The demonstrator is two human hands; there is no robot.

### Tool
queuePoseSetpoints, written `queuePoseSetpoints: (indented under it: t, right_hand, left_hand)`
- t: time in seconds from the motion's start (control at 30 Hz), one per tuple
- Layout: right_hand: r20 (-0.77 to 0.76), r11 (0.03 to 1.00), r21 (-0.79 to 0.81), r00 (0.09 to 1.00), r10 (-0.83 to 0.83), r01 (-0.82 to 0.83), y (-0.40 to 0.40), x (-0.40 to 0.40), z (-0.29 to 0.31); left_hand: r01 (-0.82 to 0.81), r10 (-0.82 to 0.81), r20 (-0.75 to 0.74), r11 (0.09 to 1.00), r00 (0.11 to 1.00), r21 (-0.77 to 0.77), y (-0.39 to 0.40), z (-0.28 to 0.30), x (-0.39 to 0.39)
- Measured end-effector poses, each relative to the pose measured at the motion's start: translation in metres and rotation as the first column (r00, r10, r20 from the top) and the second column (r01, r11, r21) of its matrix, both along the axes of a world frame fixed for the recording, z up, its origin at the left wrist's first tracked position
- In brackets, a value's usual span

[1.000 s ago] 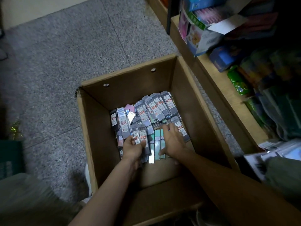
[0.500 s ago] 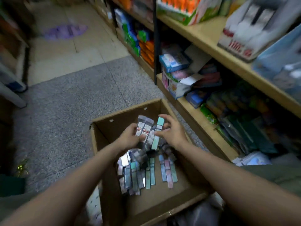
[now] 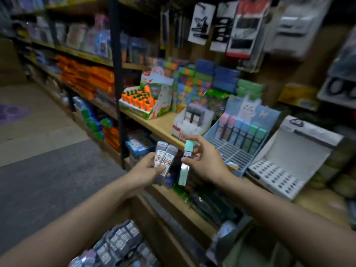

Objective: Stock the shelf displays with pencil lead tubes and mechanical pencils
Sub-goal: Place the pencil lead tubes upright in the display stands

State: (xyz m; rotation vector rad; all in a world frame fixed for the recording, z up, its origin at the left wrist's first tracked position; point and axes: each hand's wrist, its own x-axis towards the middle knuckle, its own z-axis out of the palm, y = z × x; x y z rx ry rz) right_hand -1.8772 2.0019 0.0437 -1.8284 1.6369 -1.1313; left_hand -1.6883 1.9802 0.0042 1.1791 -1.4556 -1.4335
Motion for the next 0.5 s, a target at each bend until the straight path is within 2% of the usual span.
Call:
queuePoseSetpoints:
  t: [0.2,0.3,0.5]
  right_hand:
    - [-0.135,0.983,-0.098,0.976,-0.17,0.158,0.013,-0.058,0.046]
    - [-0.193,0.962,-0.125,0.945,-0.264,0.243,0.013,-0.085,0.067]
    - [-0.347,0.872,-0.315,0.809,-0.474,0.375,0.008,-0.13,0.098]
  left_hand:
    - [0.152,-0.15,-0.203,0.988,0.968,-0.008,-0.015,0.008,-0.054]
    - [0.211,-0.204,-0.256,0.978,0.945,0.001,-0.027,0.0,-0.064]
    - [0.204,-0.186,-0.305,0.978,0.934,0.03,-0.042,-0.008,-0.068]
